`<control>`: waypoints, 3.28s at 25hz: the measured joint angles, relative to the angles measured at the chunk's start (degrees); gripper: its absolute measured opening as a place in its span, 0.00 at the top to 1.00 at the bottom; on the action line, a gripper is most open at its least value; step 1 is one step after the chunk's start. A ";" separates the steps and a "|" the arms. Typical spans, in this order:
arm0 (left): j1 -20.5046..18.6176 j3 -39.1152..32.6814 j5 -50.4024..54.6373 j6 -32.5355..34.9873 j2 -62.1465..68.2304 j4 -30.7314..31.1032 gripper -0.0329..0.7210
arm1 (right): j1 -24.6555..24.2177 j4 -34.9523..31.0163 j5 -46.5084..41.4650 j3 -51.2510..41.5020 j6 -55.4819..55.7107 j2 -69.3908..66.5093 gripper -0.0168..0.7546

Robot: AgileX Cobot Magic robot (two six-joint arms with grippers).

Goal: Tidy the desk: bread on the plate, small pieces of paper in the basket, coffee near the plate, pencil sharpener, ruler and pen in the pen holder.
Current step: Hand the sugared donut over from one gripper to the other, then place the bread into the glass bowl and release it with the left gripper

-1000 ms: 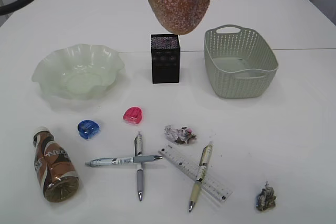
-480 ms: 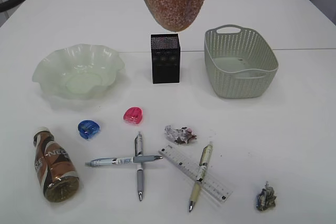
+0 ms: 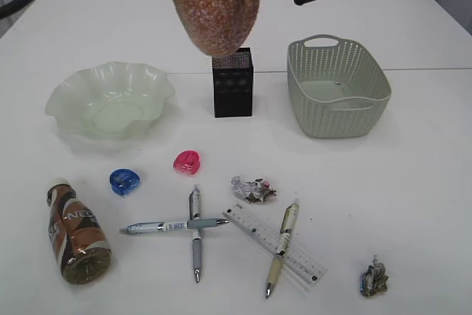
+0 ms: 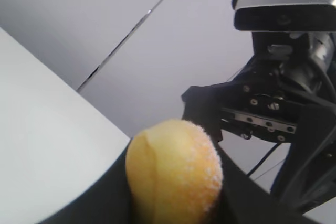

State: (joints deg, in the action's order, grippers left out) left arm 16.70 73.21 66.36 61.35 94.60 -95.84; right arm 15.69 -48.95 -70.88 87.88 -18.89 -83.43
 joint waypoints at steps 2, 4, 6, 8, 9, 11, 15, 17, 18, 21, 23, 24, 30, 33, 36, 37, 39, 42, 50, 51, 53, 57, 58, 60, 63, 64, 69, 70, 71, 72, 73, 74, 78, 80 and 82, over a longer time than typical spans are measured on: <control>-1.92 0.00 0.00 -1.03 0.00 2.16 0.65 | 0.00 1.44 -0.10 0.00 0.40 0.23 0.22; -3.86 0.00 -0.31 -1.97 0.00 5.00 0.65 | 0.00 2.58 -0.10 0.00 0.54 0.72 0.22; -6.04 0.00 -1.50 -2.83 0.00 7.98 0.65 | 0.00 3.94 -0.21 0.00 0.59 1.22 0.22; -7.97 0.00 -3.92 -3.69 0.00 11.78 0.65 | 0.00 6.23 -0.21 0.00 0.67 1.47 0.22; -8.92 0.00 -5.21 -4.04 0.00 13.46 0.65 | 0.00 7.58 -0.21 0.00 0.67 1.56 0.22; -10.32 0.00 -8.88 -4.98 0.00 17.53 0.65 | 0.00 10.07 -0.31 0.00 0.73 1.56 0.22; -11.38 0.00 -19.48 -6.76 0.09 25.66 0.65 | 0.00 14.74 -0.31 0.00 0.82 1.56 0.22; -11.38 0.00 -24.90 -7.74 0.09 29.31 0.65 | 0.00 16.86 -0.31 0.00 0.82 1.56 0.22; -11.38 0.00 -27.70 -8.21 0.09 31.05 0.65 | 0.00 17.76 -0.31 0.00 1.02 1.56 0.22; -11.38 0.00 -33.82 -9.45 0.13 36.35 0.65 | 0.00 21.16 -0.41 0.00 2.82 1.56 0.22; -11.38 0.00 -36.37 -11.79 0.34 41.17 0.65 | 0.00 23.28 -0.41 0.00 4.52 1.56 0.22; -11.38 0.00 -37.29 -13.49 0.58 44.30 0.65 | 0.00 24.38 -0.41 0.00 5.55 1.56 0.22; -11.38 1.48 -38.26 -28.97 6.15 61.98 0.65 | 0.00 27.54 -0.48 0.00 8.99 1.56 0.22; -11.38 4.04 -38.26 -33.07 9.47 66.21 0.65 | 0.00 27.68 -0.48 0.00 9.50 1.56 0.22; -11.38 7.66 -38.26 -34.19 13.00 67.58 0.65 | 0.00 28.54 -0.48 0.00 9.88 1.56 0.22; -11.38 9.08 -38.13 -34.32 14.37 67.82 0.65 | 0.00 28.91 -0.48 0.00 10.10 1.56 0.22; -11.38 11.64 -37.79 -34.40 16.84 68.62 0.65 | 0.00 29.18 -0.48 0.00 10.37 1.56 0.22; -11.38 15.69 -37.42 -35.48 20.57 70.46 0.65 | 0.00 29.28 -0.48 0.00 10.40 1.56 0.22; -11.38 21.76 -32.46 -40.00 27.85 76.73 0.63 | 0.00 29.40 -0.53 0.00 10.88 1.56 0.22; -11.38 21.90 -32.20 -40.09 28.28 77.11 0.62 | 0.00 29.40 -0.53 0.00 11.01 1.56 0.22; -11.38 21.90 -31.71 -40.21 28.77 77.87 0.61 | 0.00 29.40 -0.53 0.00 11.23 1.56 0.22; -11.38 21.90 -31.71 -40.21 29.00 78.10 0.54 | 0.00 29.40 -0.53 0.00 11.34 1.56 0.22; -11.38 21.90 -31.69 -40.22 29.00 78.10 0.51 | 0.00 29.40 -0.53 0.00 11.34 1.56 0.22; -11.38 21.90 -31.59 -40.32 29.10 78.19 0.46 | 0.00 29.40 -0.53 0.00 11.34 1.56 0.22; -11.38 22.03 -31.59 -40.32 29.10 78.19 0.42 | 0.00 29.40 -0.63 0.00 11.34 1.56 0.22; -11.38 22.03 -31.59 -40.32 29.10 78.19 0.40 | 0.00 29.40 -0.63 0.00 11.34 1.56 0.22; -10.11 22.03 -32.90 -40.32 29.10 78.19 0.30 | 0.00 29.40 -0.63 0.00 11.34 1.56 0.22; -9.78 22.03 -33.30 -40.32 29.10 78.19 0.29 | 0.00 29.40 -0.63 0.00 11.34 1.56 0.22; -9.51 22.03 -33.59 -40.32 29.10 78.19 0.28 | 0.00 29.40 -0.63 0.00 11.34 1.56 0.22; -9.39 22.03 -33.91 -40.32 29.10 78.19 0.28 | 0.00 29.40 -0.63 0.00 11.34 1.56 0.22; -9.25 22.03 -34.48 -40.32 29.10 78.19 0.27 | 0.00 29.40 -0.63 0.00 11.34 1.56 0.22; -9.12 22.03 -34.76 -40.32 29.10 78.19 0.27 | 0.00 29.40 -0.63 0.00 11.34 1.56 0.22; -9.02 22.03 -35.53 -40.32 29.10 78.19 0.26 | 0.00 29.40 -0.63 0.00 11.34 1.56 0.22; -9.02 22.03 -36.43 -40.32 29.10 78.32 0.23 | 0.00 29.40 -0.63 0.00 11.34 1.56 0.22; -9.02 22.03 -37.08 -40.32 29.10 78.31 0.20 | 0.00 29.40 -0.63 0.00 11.34 1.56 0.22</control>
State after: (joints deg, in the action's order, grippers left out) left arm 7.69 95.24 29.28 21.02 123.70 -17.53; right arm 15.69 -19.55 -71.51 87.88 -7.55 -81.87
